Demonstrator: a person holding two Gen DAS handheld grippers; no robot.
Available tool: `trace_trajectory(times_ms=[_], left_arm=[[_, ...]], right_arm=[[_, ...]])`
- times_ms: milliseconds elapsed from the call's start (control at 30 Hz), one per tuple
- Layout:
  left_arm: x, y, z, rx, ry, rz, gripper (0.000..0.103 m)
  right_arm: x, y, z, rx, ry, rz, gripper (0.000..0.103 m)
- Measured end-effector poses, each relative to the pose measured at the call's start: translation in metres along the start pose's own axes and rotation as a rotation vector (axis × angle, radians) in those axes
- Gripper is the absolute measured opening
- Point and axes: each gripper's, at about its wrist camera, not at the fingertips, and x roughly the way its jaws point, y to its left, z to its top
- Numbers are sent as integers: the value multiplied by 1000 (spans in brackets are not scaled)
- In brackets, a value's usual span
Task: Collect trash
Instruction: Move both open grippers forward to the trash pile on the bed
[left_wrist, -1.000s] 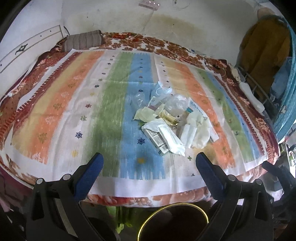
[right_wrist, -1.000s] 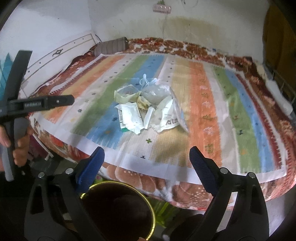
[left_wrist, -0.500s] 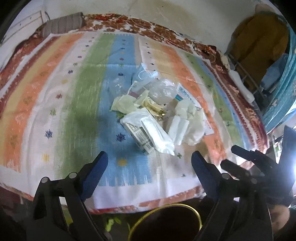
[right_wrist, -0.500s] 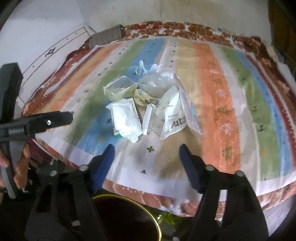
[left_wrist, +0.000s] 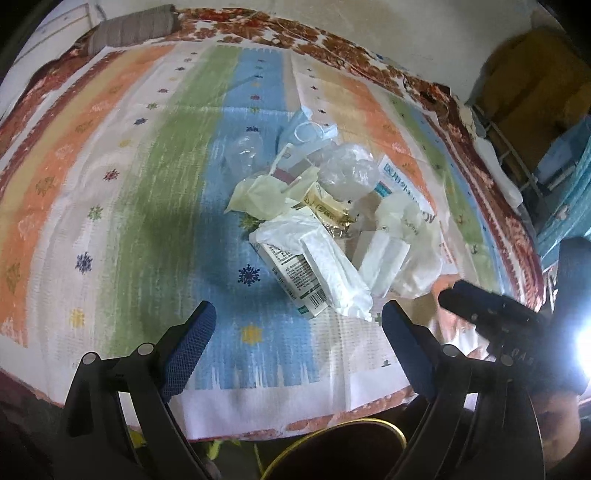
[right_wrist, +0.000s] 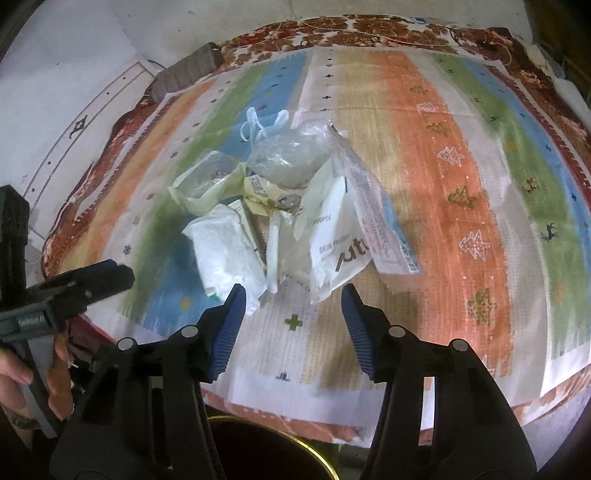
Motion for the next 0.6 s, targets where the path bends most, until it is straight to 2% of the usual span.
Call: trace_trajectory(times_ms=[100, 200, 300, 367, 467, 567, 600], left_arm=[[8, -3, 3, 12, 3, 1, 83], [18, 0, 9, -21, 6, 9, 83], [28, 6, 16, -47, 15, 23, 83], [34, 15, 22, -102, 11, 9, 83], [47, 20, 26, -162, 42, -36, 78], [62, 12, 27, -135, 72, -44, 70], [65, 10, 27, -128, 82, -48, 64]], right_arm=[[8, -1, 4, 1, 6, -11, 47], [12, -1, 7, -14, -9, -38, 45], [20, -1, 9, -29, 1, -43, 37], [23, -1, 10, -36, 9, -41, 33], [24, -1, 13, -46, 2, -61, 29], [30, -4, 15, -44, 14, -54, 19], [31, -4, 15, -45, 18, -59, 12]])
